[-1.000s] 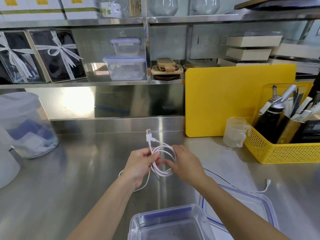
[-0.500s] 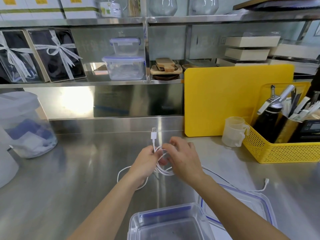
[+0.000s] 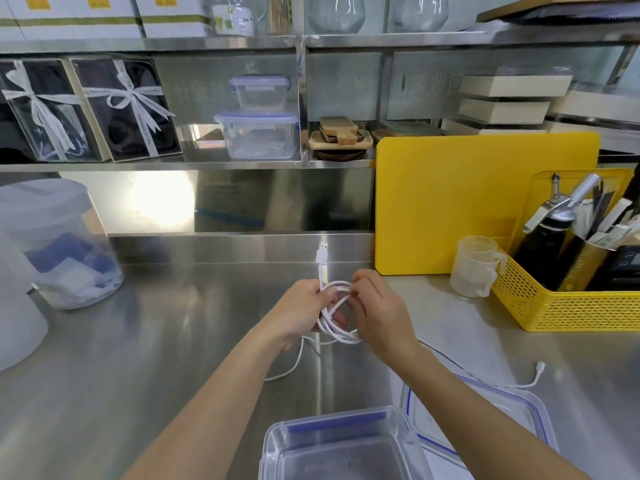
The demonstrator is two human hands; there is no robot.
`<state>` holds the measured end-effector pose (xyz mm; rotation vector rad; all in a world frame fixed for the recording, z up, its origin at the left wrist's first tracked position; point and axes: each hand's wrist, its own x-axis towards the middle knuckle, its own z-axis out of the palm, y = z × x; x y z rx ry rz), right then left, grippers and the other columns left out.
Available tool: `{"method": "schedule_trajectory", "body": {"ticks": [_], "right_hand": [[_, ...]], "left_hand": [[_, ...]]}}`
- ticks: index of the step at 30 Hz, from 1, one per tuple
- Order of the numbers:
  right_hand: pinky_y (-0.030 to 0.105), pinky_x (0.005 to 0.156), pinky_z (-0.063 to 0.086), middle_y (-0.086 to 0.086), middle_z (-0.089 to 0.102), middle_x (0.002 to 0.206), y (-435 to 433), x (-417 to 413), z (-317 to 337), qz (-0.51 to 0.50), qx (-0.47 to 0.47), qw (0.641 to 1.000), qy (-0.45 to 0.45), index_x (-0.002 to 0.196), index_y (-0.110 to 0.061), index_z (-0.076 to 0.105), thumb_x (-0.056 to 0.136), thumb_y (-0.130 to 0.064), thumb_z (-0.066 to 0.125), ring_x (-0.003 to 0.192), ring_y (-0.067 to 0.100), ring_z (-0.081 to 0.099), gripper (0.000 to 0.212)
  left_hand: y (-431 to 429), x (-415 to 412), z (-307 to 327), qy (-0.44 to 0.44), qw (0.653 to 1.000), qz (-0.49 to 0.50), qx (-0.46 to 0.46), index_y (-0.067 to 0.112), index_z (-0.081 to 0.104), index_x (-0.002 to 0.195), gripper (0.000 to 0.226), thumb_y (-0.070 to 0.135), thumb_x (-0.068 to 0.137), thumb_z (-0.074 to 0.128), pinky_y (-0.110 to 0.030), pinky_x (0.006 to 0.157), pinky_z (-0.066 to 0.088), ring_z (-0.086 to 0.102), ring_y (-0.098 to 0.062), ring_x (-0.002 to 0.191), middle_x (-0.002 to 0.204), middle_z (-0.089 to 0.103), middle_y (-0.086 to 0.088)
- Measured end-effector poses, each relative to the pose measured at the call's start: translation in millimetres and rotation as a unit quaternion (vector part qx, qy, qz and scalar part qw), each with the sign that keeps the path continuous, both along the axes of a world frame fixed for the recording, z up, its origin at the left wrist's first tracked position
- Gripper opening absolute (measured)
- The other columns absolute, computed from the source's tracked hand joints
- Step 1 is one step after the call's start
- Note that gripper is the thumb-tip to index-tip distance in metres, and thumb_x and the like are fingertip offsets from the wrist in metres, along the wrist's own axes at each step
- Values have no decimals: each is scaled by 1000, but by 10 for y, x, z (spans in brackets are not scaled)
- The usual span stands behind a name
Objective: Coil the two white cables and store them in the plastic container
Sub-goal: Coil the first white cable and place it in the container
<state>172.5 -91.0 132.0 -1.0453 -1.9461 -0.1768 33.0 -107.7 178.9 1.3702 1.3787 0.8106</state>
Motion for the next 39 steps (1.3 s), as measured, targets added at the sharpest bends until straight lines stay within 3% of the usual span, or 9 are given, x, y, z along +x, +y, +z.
{"method": "schedule_trajectory", "body": {"ticks": [3,8,14,17,20,22,27,31,39], "right_hand": [[24,55,39,15,58,82,-47,-17,27,16,-70,992,107,73,-2,53,79,-11,48,66,16,46,12],[20,57,36,5,49,79,-119,-70,-8,8,-149,974,171,76,0,53,80,4,56,66,13,45,6],[49,64,54,-9,46,77,-139,-109,0,-12,-235,936,262,76,-12,52,84,-5,59,72,22,52,13],[49,65,54,-1,49,76,-156,-99,18,-28,-262,914,309,71,-17,50,85,-14,62,71,26,53,18],[12,65,46,2,49,80,-166,-79,64,-25,-248,938,240,73,-12,51,83,-17,65,67,9,48,18],[6,61,37,-1,45,85,-174,-68,74,-17,-230,959,166,74,-11,52,81,-18,67,66,3,44,19],[7,56,35,-4,41,91,-177,-64,52,-39,-253,961,108,83,-10,52,83,-18,64,64,2,42,14],[7,55,39,-2,44,91,-185,-46,87,-54,-308,934,174,86,-16,48,81,-18,67,66,5,43,20],[18,55,43,-6,54,70,-220,-16,20,-20,-434,883,180,82,-16,56,80,-18,69,63,8,51,13]], "left_hand": [[11,-53,15,-60,997,-8,-56,3,59,92,25,18,99,41,-41,73,56,63,-21,62,76,63,-13],[-16,-79,-22,-91,992,-2,-92,6,54,81,24,15,99,41,-43,64,59,61,-19,50,64,55,-10],[20,-62,-84,-90,995,24,-37,6,61,82,25,12,98,42,-28,53,52,53,-10,43,60,51,-5],[2,-66,-128,-117,991,18,-58,4,59,88,20,11,98,43,-25,52,51,55,-11,45,60,51,-5],[-1,-70,-179,-101,994,27,-42,2,61,87,19,11,97,46,-23,50,47,52,-10,44,57,50,-4],[8,-71,-199,-36,999,32,-2,2,60,81,20,11,95,48,-24,52,41,48,-11,44,57,48,-5],[-25,-22,-171,107,991,-3,84,16,60,72,18,14,89,55,-23,58,39,48,-10,57,62,53,1],[-41,-29,-214,24,998,7,52,19,61,83,13,6,85,62,-26,70,43,55,-13,74,79,62,0],[-84,-148,-267,-5,999,26,-24,10,62,93,11,4,84,63,-21,54,46,56,-12,61,79,61,-6]]}}
